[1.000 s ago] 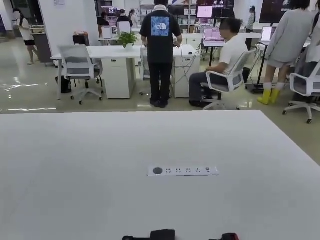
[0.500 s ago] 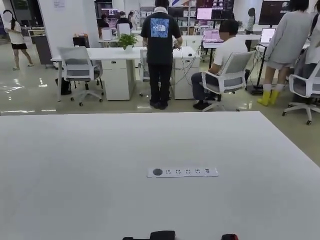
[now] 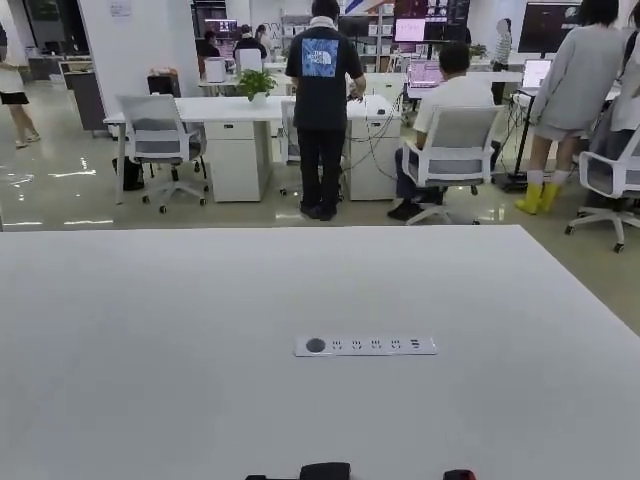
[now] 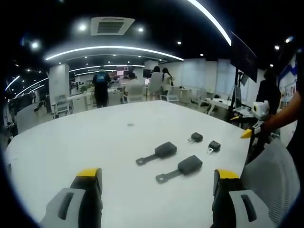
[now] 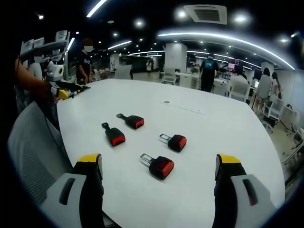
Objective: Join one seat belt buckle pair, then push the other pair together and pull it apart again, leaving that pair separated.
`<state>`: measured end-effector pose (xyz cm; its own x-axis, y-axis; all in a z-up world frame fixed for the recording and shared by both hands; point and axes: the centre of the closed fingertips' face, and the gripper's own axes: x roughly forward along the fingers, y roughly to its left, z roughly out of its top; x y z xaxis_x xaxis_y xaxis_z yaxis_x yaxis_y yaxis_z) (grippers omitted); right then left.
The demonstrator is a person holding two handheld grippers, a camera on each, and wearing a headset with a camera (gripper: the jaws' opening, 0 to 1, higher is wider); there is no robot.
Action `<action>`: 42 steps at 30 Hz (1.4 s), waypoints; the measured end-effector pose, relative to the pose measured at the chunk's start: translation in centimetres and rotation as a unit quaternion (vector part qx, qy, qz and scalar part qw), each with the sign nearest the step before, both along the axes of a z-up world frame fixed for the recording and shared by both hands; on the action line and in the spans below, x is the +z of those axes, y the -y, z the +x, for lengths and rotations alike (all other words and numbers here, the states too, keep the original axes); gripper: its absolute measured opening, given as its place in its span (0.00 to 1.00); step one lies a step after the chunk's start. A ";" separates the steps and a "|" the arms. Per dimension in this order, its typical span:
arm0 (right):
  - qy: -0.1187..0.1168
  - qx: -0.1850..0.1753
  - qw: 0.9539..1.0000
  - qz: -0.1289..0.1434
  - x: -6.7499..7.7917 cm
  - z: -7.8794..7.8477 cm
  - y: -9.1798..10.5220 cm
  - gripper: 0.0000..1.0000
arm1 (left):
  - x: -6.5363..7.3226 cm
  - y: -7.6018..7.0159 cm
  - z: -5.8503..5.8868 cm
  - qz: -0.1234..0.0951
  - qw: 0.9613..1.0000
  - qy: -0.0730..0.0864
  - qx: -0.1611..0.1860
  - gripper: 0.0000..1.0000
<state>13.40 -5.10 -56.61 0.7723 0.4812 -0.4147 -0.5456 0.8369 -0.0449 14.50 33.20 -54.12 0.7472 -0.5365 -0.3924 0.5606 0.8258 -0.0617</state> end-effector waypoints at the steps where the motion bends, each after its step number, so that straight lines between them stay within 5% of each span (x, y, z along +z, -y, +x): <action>1: 0.000 0.000 1.000 -0.001 0.0 0.0 0.0 1.00 | 0.0 0.0 0.0 -0.001 1.000 0.000 0.000 1.00; 42: -0.022 0.020 0.999 -0.012 -1.4 1.8 -0.7 0.99 | -1.6 2.1 1.5 0.010 0.999 -0.021 -0.032 0.98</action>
